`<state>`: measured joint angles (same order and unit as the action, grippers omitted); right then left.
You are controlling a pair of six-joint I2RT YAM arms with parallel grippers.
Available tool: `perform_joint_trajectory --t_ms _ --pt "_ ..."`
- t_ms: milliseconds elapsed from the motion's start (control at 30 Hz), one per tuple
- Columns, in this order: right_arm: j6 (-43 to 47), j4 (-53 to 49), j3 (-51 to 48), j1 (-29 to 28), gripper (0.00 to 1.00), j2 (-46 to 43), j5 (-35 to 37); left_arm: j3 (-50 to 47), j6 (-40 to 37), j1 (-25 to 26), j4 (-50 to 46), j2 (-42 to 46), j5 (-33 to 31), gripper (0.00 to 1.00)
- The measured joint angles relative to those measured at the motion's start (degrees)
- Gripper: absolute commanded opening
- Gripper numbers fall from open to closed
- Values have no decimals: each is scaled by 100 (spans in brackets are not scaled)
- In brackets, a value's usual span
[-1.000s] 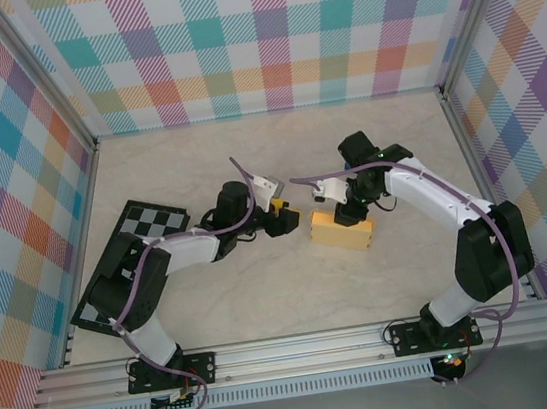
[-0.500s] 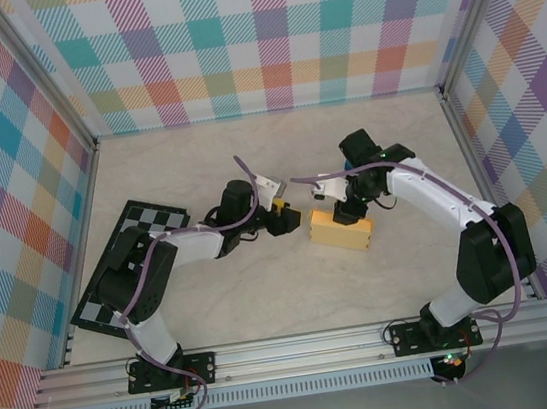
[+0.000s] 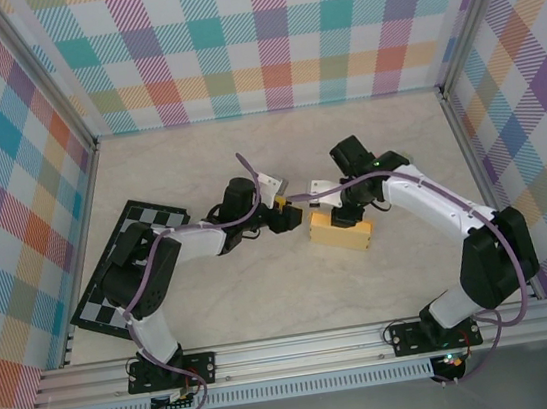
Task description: Fold the paper box
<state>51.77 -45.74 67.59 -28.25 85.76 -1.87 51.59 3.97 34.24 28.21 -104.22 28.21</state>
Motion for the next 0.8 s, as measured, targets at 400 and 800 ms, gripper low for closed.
perform_joint_trajectory --t_ms 400,800 --pt "15 195 -162 -35 19 -11 212 0 98 2 -4 -28 291 58" --pt "13 321 -227 -46 14 -11 249 96 153 162 -9 13 675 58"
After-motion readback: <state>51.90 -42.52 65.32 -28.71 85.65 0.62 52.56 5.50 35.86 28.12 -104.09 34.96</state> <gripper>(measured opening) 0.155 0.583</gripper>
